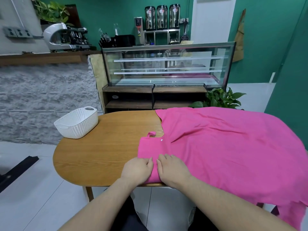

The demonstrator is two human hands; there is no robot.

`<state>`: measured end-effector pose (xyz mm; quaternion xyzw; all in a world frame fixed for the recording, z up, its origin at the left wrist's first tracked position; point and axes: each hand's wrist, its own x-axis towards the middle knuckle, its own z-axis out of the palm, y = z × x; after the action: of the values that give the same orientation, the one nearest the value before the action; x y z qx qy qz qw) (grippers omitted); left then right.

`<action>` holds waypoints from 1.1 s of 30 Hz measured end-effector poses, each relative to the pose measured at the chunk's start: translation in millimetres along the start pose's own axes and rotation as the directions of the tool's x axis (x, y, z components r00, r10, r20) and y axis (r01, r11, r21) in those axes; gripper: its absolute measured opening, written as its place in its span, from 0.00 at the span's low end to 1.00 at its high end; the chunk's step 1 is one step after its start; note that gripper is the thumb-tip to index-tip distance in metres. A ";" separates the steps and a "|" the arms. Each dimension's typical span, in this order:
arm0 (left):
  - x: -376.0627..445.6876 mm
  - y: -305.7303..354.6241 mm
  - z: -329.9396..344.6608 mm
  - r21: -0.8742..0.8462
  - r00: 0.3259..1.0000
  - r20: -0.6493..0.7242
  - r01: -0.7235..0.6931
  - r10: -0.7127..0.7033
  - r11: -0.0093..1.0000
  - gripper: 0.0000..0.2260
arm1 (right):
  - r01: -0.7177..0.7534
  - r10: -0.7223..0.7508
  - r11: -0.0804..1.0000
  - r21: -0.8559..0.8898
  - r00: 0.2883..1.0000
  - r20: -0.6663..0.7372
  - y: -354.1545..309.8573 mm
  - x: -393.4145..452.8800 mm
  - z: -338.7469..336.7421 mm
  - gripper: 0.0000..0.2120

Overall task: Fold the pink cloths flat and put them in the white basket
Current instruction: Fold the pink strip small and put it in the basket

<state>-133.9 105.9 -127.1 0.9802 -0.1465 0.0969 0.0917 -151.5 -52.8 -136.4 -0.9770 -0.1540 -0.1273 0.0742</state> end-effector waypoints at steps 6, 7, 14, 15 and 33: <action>-23.5 -21.7 36.7 0.042 0.929 -0.269 -0.253 0.255 0.967 0.18 | -0.160 0.132 0.974 0.160 0.976 0.174 -2.7 11.3 -7.1 0.19; -22.1 -22.6 36.1 0.030 0.936 -0.252 -0.245 0.245 0.969 0.18 | -0.189 0.154 0.969 0.159 0.965 0.211 -3.4 14.0 -10.2 0.20; -4.8 -1.9 -1.4 -0.050 1.000 -0.007 -0.022 0.021 0.999 0.21 | -0.052 0.052 0.998 -0.047 0.999 0.001 -0.4 3.2 -2.3 0.18; -1.4 0.9 -7.0 -0.047 0.999 0.040 0.020 -0.018 0.999 0.21 | -0.049 0.045 0.994 -0.099 0.998 -0.036 0.3 -0.9 0.8 0.15; -6.4 -5.2 3.3 -0.051 0.990 -0.128 -0.059 0.052 0.997 0.23 | -0.065 0.061 0.996 0.066 0.996 0.064 2.5 14.1 -7.7 0.23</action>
<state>-137.7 111.8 -132.4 0.9647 -0.1704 0.1573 0.1249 -139.5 -52.6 -125.4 -0.9817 -0.1296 -0.0895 0.1066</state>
